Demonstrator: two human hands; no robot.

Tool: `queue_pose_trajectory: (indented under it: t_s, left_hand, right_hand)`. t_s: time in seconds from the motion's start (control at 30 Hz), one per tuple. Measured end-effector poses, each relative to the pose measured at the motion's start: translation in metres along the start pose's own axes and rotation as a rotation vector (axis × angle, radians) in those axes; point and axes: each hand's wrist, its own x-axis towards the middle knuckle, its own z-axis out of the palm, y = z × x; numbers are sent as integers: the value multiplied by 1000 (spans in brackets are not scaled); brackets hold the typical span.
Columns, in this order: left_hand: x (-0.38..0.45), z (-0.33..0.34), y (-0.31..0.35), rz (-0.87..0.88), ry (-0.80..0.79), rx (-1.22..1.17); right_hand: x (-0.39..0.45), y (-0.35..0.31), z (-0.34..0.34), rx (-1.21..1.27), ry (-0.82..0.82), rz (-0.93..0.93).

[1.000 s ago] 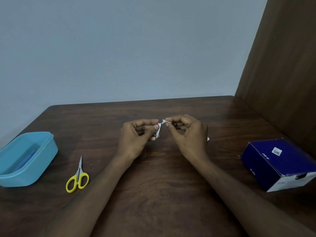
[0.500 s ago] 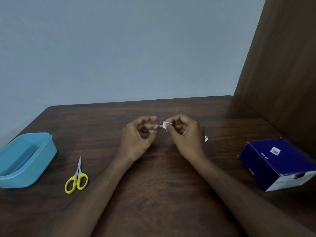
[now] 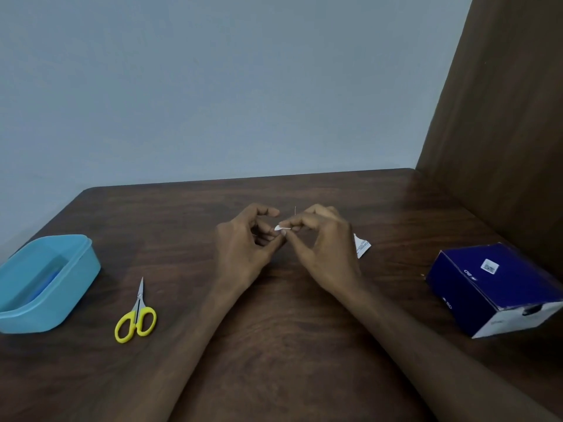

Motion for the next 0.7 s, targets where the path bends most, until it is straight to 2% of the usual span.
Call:
queue_pose_trajectory:
  t_s: [0.1,0.2,0.3,0.43,0.53,0.7]
  left_hand:
    - [0,0,0,2,21,16]
    - [2,1,-2,-22,41,-1]
    - [3,1,-4,-50,54,-41]
    - [6,-2,-6,-92,27,-137]
    - [7,-2,-7,-71,-29,-151]
    - [6,-1,-8,-60,-96,-172]
  right_hand:
    - [1,2,-1,-38,4,57]
    - [7,7,-4,87,144,260]
    - [14,12,-9,430,194,524]
    - [18,6,-12,1035,28,767]
    - [18,-1,-11,1145,-56,791]
    - [16,-2,-9,1069,39,714]
